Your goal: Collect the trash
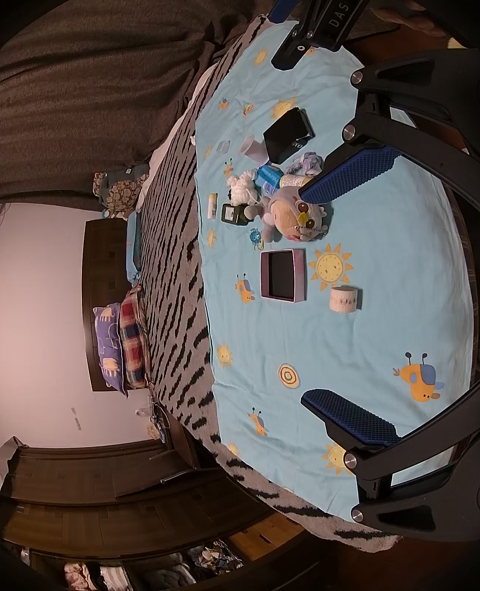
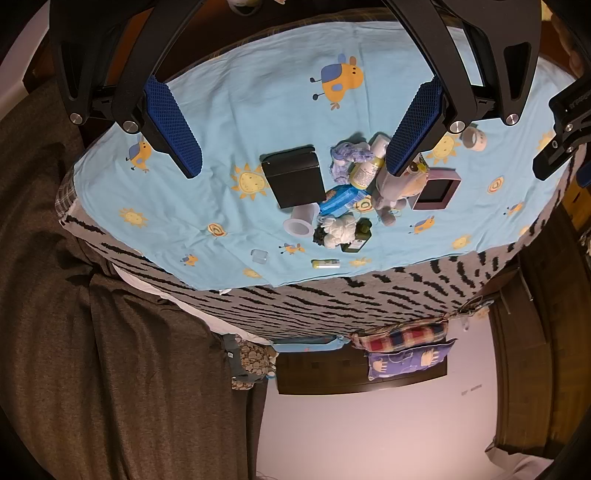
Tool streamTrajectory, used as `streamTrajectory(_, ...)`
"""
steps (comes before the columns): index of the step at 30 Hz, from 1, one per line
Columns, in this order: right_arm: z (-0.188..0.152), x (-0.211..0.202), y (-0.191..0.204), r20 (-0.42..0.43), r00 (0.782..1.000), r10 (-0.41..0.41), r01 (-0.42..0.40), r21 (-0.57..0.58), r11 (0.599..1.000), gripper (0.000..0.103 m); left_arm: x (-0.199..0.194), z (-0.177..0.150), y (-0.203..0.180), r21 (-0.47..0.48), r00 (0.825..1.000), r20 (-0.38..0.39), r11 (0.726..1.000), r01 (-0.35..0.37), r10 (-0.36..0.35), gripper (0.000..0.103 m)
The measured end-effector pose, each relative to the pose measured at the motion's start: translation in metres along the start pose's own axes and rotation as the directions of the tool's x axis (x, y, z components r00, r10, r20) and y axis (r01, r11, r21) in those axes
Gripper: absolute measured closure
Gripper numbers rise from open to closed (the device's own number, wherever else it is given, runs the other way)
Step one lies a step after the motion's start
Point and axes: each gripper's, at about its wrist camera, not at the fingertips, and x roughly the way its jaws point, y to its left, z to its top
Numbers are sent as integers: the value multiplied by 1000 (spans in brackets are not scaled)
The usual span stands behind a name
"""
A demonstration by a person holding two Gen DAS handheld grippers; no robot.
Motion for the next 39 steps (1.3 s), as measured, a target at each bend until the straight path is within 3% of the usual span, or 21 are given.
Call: streamTrajectory(39,-6,13,-4,0,1000,13,-13,0,1000,3,22,-8,10,12,1000,-20,1000,2,-1,8)
